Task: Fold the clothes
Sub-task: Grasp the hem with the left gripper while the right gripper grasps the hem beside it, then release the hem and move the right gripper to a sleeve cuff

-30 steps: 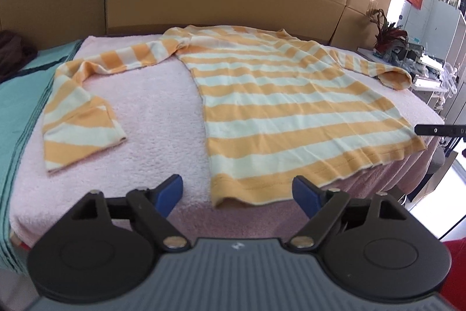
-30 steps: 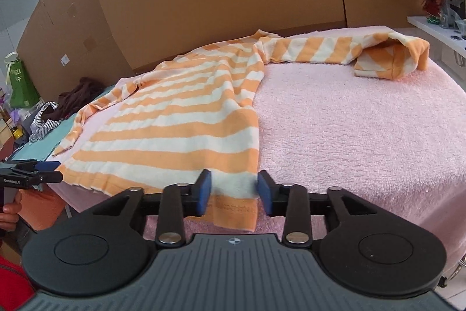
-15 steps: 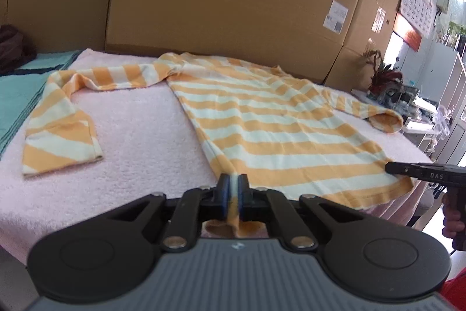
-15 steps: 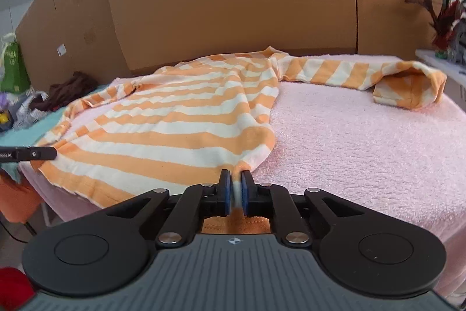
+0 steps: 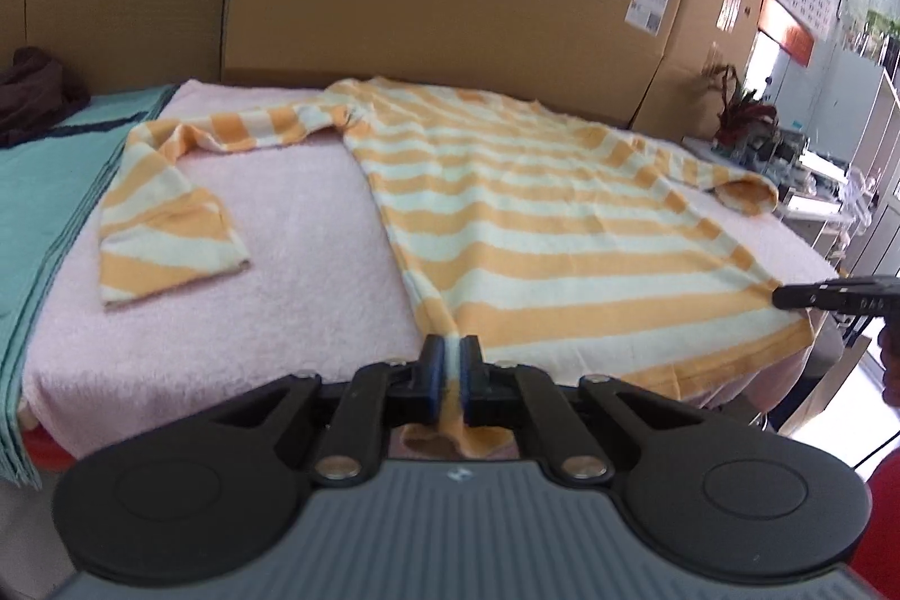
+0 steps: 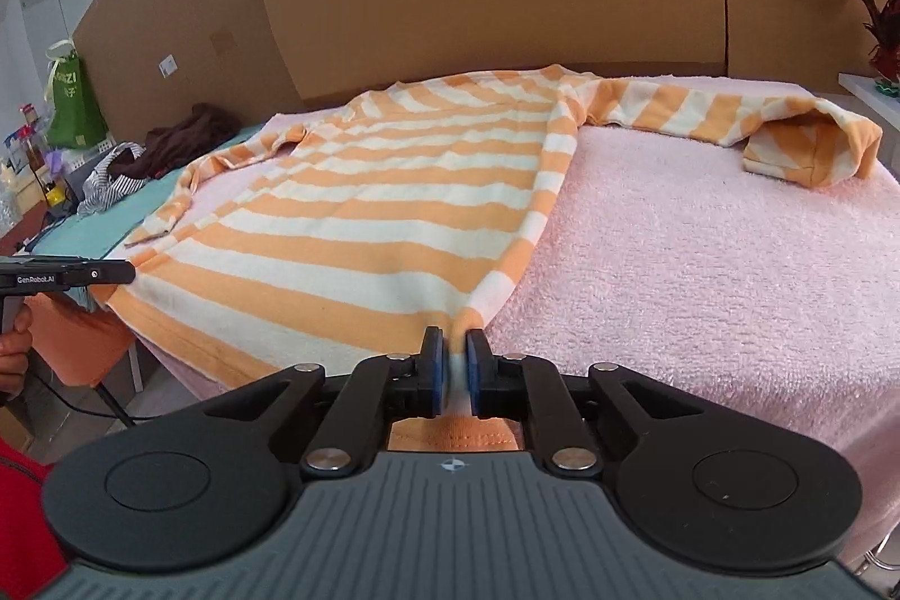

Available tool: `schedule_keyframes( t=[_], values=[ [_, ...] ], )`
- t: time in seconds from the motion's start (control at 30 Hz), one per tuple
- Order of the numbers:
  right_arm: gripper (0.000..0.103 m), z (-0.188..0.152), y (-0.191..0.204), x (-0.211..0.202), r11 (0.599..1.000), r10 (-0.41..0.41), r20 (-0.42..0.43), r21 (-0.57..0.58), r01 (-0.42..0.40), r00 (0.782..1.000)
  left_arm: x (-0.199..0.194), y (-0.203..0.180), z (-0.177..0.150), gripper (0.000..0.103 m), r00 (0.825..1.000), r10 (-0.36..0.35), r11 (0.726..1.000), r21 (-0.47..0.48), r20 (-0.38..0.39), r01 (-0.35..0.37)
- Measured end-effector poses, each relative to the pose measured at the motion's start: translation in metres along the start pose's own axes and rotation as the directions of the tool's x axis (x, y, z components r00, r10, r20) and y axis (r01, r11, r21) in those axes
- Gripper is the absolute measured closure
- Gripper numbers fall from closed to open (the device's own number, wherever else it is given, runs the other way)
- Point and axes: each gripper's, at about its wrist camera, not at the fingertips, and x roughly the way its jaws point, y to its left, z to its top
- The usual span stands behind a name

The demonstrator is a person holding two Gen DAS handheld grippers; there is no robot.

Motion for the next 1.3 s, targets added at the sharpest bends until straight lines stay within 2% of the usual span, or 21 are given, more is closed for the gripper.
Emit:
schedule_keyframes(
  t=[0.03,0.1,0.17,0.23,0.37,0.4,0.43,0.53,0.6,0.67,0.73,0.77,0.8,0.87,0.9,0.93,0.97,1.0,1.13,1.17,1.3],
  values=[
    [0.087,0.003,-0.001,-0.002,1.000,-0.003,-0.011,-0.004,0.003,1.000,-0.003,0.002,0.002,0.102,1.000,0.022,0.999,0.023,0.006,-0.022],
    [0.067,0.010,-0.004,-0.007,1.000,-0.010,-0.029,-0.011,0.010,1.000,-0.017,0.011,0.012,0.100,0.997,0.061,0.996,0.055,0.040,-0.063],
    [0.062,0.022,-0.009,-0.011,1.000,-0.023,0.047,0.009,0.022,0.999,-0.025,0.018,0.027,0.100,0.992,0.097,0.992,0.070,0.084,-0.103],
    [0.062,0.036,-0.014,-0.001,0.999,-0.008,0.100,0.052,0.003,0.995,-0.025,0.020,0.044,0.100,0.983,0.124,0.987,0.086,0.137,-0.137],
    [0.073,0.066,-0.025,0.019,0.990,0.014,0.207,0.135,-0.043,0.978,0.027,-0.006,0.073,0.100,0.989,0.037,0.993,0.105,0.144,-0.052],
    [0.076,0.073,-0.024,0.039,0.987,0.000,0.183,0.158,-0.029,0.983,0.047,-0.016,0.076,0.093,0.991,0.035,0.993,0.104,0.129,-0.048],
    [0.076,0.077,-0.023,0.058,0.985,0.007,0.162,0.169,-0.035,0.987,0.067,-0.026,0.079,0.076,0.993,0.036,0.994,0.103,0.112,-0.048],
    [0.076,0.087,-0.022,0.109,0.983,0.007,0.096,0.183,-0.024,0.995,0.122,-0.052,0.081,0.075,0.988,0.145,0.980,0.133,0.051,-0.150],
    [0.081,0.091,-0.029,0.131,0.979,-0.059,0.039,0.198,0.050,0.997,0.143,-0.057,0.076,0.075,0.977,0.213,0.962,0.168,0.021,-0.213],
    [0.080,0.092,-0.051,0.124,0.955,-0.058,0.063,0.294,0.037,0.996,0.141,-0.054,0.071,0.062,0.973,0.226,0.957,0.176,0.052,-0.232],
    [0.079,0.089,-0.069,0.110,0.931,-0.234,0.058,0.299,0.207,0.970,0.138,-0.049,0.066,0.023,0.954,0.287,0.935,0.194,0.086,-0.298],
    [0.080,0.087,-0.077,0.103,0.909,-0.321,0.054,0.299,0.291,0.946,0.137,-0.047,0.063,0.019,0.946,0.309,0.924,0.205,0.102,-0.324],
    [0.074,0.083,-0.088,0.092,0.906,-0.286,0.067,0.343,0.248,0.956,0.135,-0.044,0.062,0.018,0.946,0.305,0.924,0.207,0.106,-0.321],
    [0.074,0.073,-0.107,0.066,0.885,-0.205,0.120,0.446,0.131,0.971,0.130,-0.042,0.066,0.027,0.960,0.268,0.941,0.191,0.084,-0.280],
    [0.072,0.068,-0.112,0.052,0.873,-0.225,0.143,0.469,0.134,0.964,0.128,-0.042,0.070,0.039,0.965,0.251,0.947,0.186,0.078,-0.261],
    [0.068,0.063,-0.115,0.042,0.860,-0.277,0.142,0.479,0.179,0.950,0.125,-0.043,0.074,0.044,0.970,0.233,0.953,0.182,0.072,-0.242],
    [0.060,0.059,-0.118,0.032,0.838,-0.350,0.125,0.485,0.251,0.928,0.124,-0.047,0.078,0.043,0.969,0.229,0.951,0.190,0.089,-0.242],
    [0.058,0.057,-0.122,0.024,0.817,-0.403,0.113,0.492,0.301,0.908,0.125,-0.052,0.084,0.043,0.969,0.225,0.949,0.202,0.107,-0.243],
    [0.050,0.053,-0.151,0.010,0.750,-0.371,0.121,0.624,0.220,0.921,0.146,-0.072,0.111,0.021,0.978,0.159,0.964,0.194,0.135,-0.184],
    [0.041,0.054,-0.158,0.009,0.721,-0.364,0.128,0.666,0.192,0.923,0.155,-0.076,0.114,0.021,0.978,0.164,0.963,0.194,0.131,-0.187],
    [0.040,0.062,-0.180,0.022,0.622,-0.380,0.144,0.771,0.137,0.913,0.189,-0.082,0.116,0.023,0.978,0.195,0.963,0.173,0.070,-0.205]
  ],
)
